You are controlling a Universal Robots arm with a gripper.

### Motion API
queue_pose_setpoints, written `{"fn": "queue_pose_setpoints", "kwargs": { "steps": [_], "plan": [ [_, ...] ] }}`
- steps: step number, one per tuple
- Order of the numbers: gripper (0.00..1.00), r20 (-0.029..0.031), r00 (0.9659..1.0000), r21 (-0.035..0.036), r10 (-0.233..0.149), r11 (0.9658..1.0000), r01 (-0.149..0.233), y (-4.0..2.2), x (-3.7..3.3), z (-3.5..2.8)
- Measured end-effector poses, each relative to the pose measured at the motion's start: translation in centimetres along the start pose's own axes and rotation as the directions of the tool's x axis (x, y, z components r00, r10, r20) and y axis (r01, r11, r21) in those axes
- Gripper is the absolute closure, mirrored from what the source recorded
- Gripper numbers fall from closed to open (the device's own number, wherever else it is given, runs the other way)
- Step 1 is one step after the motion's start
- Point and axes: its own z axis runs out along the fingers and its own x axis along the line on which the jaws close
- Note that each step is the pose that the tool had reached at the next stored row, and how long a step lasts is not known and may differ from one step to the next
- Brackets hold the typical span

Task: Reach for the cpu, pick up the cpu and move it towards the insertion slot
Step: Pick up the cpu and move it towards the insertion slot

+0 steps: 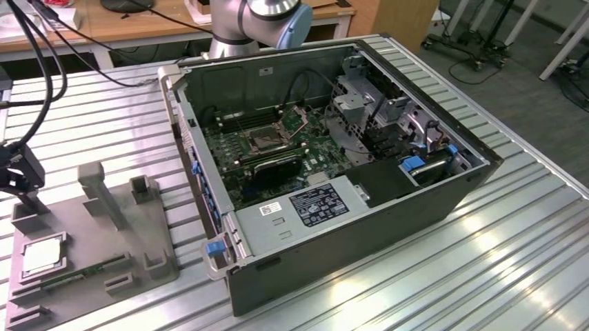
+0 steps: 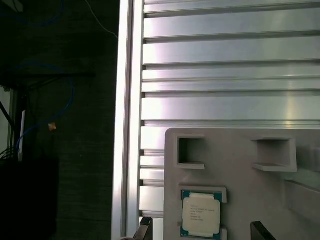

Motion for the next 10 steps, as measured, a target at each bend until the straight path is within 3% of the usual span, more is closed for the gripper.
{"fn": "queue_pose_setpoints", "kwargs": {
  "steps": [10],
  "plan": [
    [0.17, -0.0001, 1.0, 0.0, 0.0, 1.0, 0.0, -0.4, 0.02, 0.53]
  ]
}}
